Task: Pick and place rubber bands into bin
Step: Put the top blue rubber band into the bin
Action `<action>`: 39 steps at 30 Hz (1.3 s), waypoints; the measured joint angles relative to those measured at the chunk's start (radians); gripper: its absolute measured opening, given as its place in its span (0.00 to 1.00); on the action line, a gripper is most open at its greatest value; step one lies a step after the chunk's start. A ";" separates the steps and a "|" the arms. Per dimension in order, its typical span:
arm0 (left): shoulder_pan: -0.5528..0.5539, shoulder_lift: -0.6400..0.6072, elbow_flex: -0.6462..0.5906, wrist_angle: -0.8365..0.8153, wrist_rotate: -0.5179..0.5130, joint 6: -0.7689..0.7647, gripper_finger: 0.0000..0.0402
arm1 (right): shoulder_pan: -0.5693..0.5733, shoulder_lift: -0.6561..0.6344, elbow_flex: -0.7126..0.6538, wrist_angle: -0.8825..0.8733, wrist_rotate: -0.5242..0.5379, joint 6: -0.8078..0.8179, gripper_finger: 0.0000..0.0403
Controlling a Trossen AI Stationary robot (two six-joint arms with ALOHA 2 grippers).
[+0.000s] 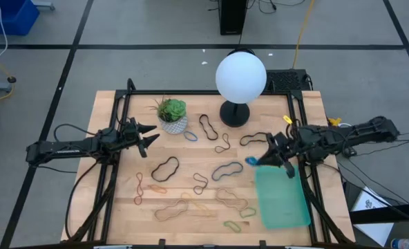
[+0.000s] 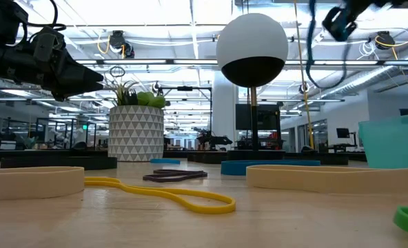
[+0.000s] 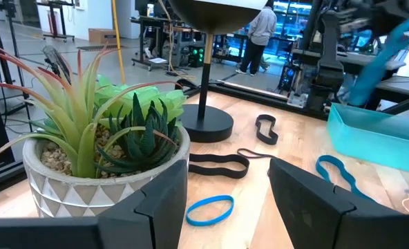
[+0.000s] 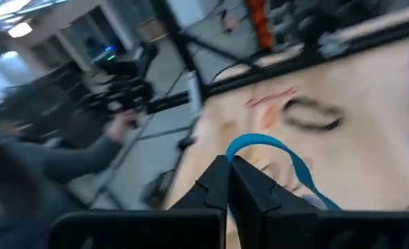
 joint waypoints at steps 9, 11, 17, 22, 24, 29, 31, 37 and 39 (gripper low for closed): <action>0.000 0.000 0.000 0.000 0.000 0.000 0.53 | 0.227 0.000 0.001 -0.053 0.004 0.212 0.00; 0.000 0.000 0.000 0.000 0.000 0.000 0.53 | 0.259 0.001 0.001 -0.089 0.012 0.249 0.00; 0.000 0.000 0.000 0.000 0.000 0.000 0.53 | 0.310 0.023 0.001 -0.307 0.126 0.352 0.00; 0.000 0.000 0.000 0.000 0.000 0.000 0.53 | 0.316 0.070 0.001 -0.499 0.191 0.440 0.00; 0.000 0.000 0.000 0.000 0.000 0.000 0.53 | 0.316 0.090 -0.001 -0.527 0.191 0.453 0.00; 0.000 0.000 0.000 0.000 0.000 0.000 0.53 | 0.316 0.123 -0.042 -0.484 0.188 0.472 0.00; 0.000 0.000 0.000 0.000 0.000 0.000 0.53 | 0.316 0.134 -0.066 -0.471 0.188 0.502 0.00; 0.000 0.000 0.000 0.000 0.000 0.000 0.53 | 0.315 0.159 -0.173 -0.395 0.159 0.588 0.00; 0.000 0.000 0.000 0.000 0.000 0.000 0.53 | 0.315 0.161 -0.213 -0.344 0.131 0.616 0.00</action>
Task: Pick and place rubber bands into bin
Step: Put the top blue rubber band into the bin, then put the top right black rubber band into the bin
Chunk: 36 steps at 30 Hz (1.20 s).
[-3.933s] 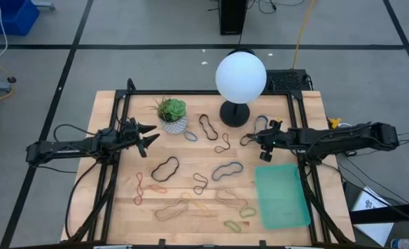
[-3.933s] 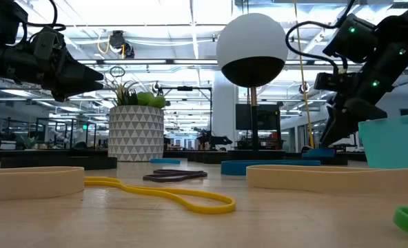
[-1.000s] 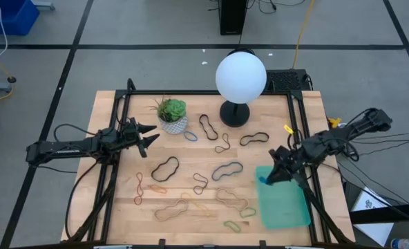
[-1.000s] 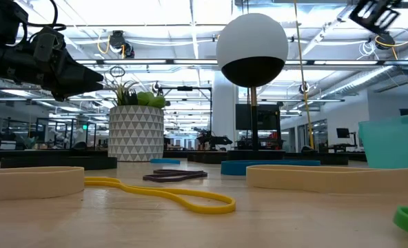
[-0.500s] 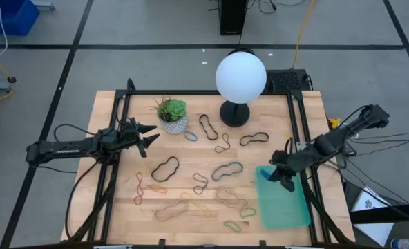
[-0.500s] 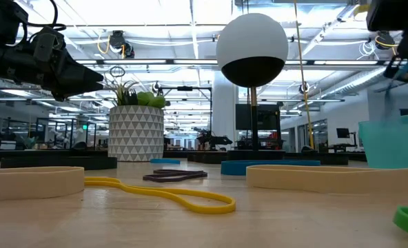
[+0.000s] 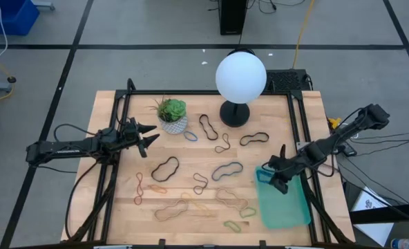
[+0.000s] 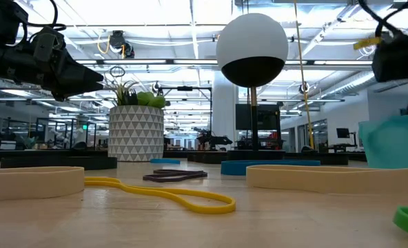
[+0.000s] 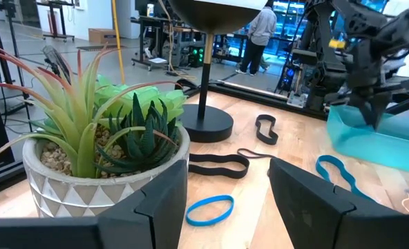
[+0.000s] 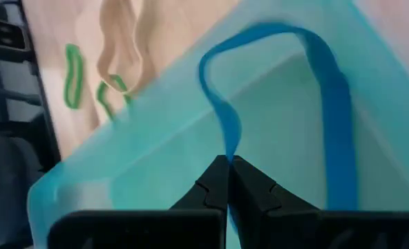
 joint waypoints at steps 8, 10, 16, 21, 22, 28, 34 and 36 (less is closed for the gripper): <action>0.000 0.000 0.000 0.000 0.000 0.000 0.53 | 0.000 0.001 -0.109 0.126 -0.050 0.072 0.00; 0.000 0.000 0.000 0.000 0.000 0.000 0.53 | 0.000 0.002 -0.115 0.114 -0.049 0.072 0.00; 0.000 0.000 0.000 0.000 0.000 0.000 0.53 | 0.000 0.001 -0.115 0.131 -0.049 0.093 0.04; 0.000 0.000 0.000 0.000 0.000 0.000 0.53 | 0.000 0.000 -0.115 0.131 -0.049 0.120 0.05; 0.000 0.000 0.000 0.000 0.000 0.000 0.53 | 0.000 0.000 -0.115 0.131 -0.049 0.119 0.05; 0.000 0.000 0.000 0.000 0.000 0.000 0.53 | 0.000 0.000 -0.115 0.131 -0.041 0.079 0.04; 0.000 0.000 0.000 0.000 0.000 0.000 0.53 | -0.002 0.000 -0.115 0.130 0.034 0.057 0.04; 0.000 0.000 0.000 0.000 0.000 0.000 0.53 | -0.002 0.000 -0.115 0.137 0.034 0.042 0.04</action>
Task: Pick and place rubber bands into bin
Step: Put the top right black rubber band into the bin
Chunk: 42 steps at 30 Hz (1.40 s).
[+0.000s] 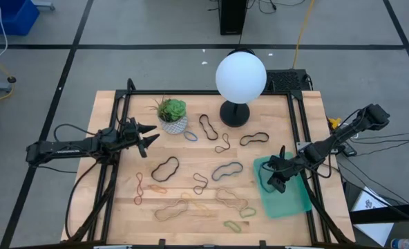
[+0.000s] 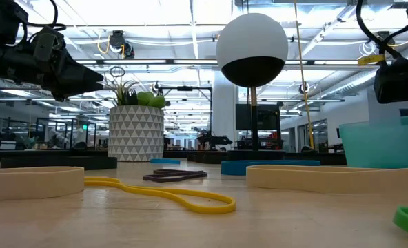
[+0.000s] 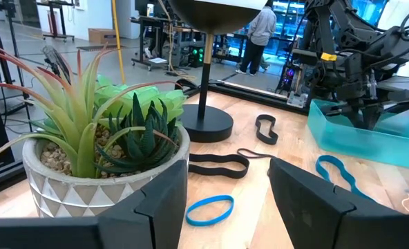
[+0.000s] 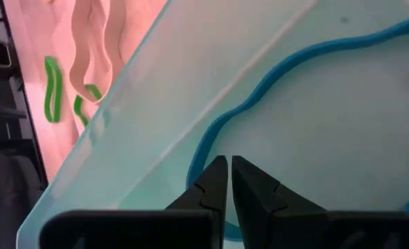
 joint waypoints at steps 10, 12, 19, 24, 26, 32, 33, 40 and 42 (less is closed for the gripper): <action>0.000 0.000 0.000 0.000 0.000 0.000 0.53 | 0.001 -0.012 0.001 0.153 -0.029 -0.241 0.04; 0.000 0.000 0.000 0.000 0.000 0.000 0.53 | 0.002 -0.012 0.001 0.177 -0.029 -0.260 0.04; 0.000 0.000 0.000 0.000 0.000 0.001 0.53 | 0.001 -0.012 0.001 0.224 -0.028 -0.272 0.04; 0.000 0.000 0.000 0.000 0.000 0.006 0.53 | 0.001 -0.012 0.001 0.250 -0.009 -0.311 0.08; 0.000 0.000 0.000 0.000 0.000 0.006 0.53 | 0.000 -0.012 0.001 0.291 0.020 -0.352 0.12; 0.000 0.000 0.000 0.000 0.000 0.008 0.53 | -0.025 -0.022 0.001 0.467 0.054 -0.502 0.28; 0.000 0.000 0.000 0.000 0.000 0.008 0.53 | -0.032 -0.027 0.001 0.501 0.054 -0.535 0.30; 0.000 0.000 0.000 0.000 0.000 0.008 0.53 | -0.100 -0.064 0.008 0.599 0.051 -0.707 0.37; 0.000 0.000 0.000 0.000 0.000 0.008 0.53 | -0.127 -0.063 0.029 0.536 0.051 -0.747 0.38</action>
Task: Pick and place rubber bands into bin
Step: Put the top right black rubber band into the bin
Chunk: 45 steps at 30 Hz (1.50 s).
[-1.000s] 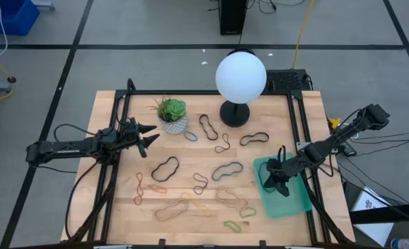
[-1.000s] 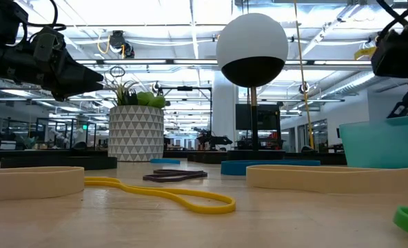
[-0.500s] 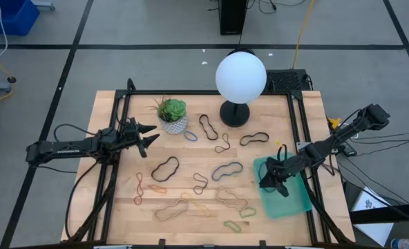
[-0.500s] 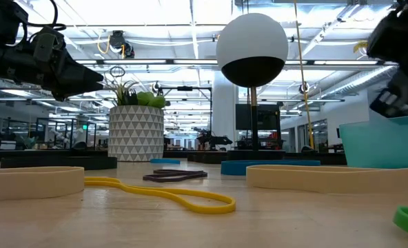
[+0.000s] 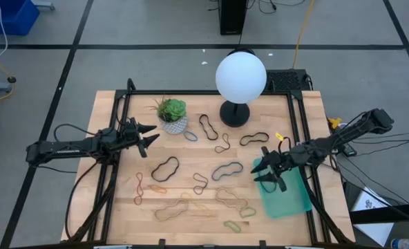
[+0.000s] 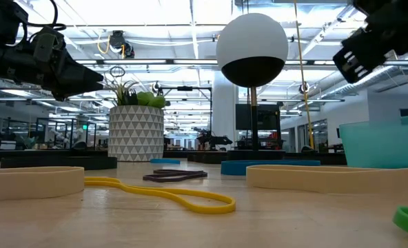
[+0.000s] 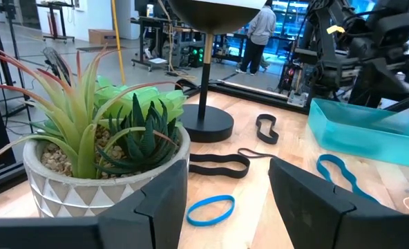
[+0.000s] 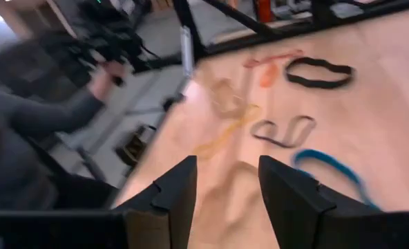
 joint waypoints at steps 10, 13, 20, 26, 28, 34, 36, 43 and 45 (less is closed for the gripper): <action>0.000 0.000 0.000 0.000 0.000 0.000 0.53 | -0.187 0.003 0.154 -0.380 0.004 -0.166 0.37; 0.000 0.000 0.000 0.000 0.000 0.000 0.53 | -0.253 0.004 0.172 -0.416 0.005 -0.205 0.38; 0.000 0.000 0.000 0.000 0.000 0.000 0.53 | -0.382 0.057 0.227 -0.511 0.002 -0.316 0.37; 0.000 0.000 0.000 -0.001 0.000 0.013 0.53 | -0.451 0.212 0.290 -0.572 0.001 -0.369 0.38; 0.000 0.000 0.000 -0.001 0.000 0.014 0.53 | -0.467 0.270 0.302 -0.573 0.001 -0.406 0.38; 0.000 0.000 0.000 -0.001 0.000 0.016 0.53 | -0.528 0.421 0.305 -0.533 0.001 -0.449 0.37; 0.000 0.000 0.000 -0.001 0.000 0.017 0.53 | -0.546 0.458 0.305 -0.525 0.001 -0.449 0.37; 0.000 0.000 0.000 -0.002 0.000 0.018 0.53 | -0.580 0.552 0.305 -0.474 0.001 -0.461 0.38; 0.000 0.000 0.000 -0.002 0.000 0.018 0.53 | -0.585 0.573 0.305 -0.466 0.000 -0.464 0.37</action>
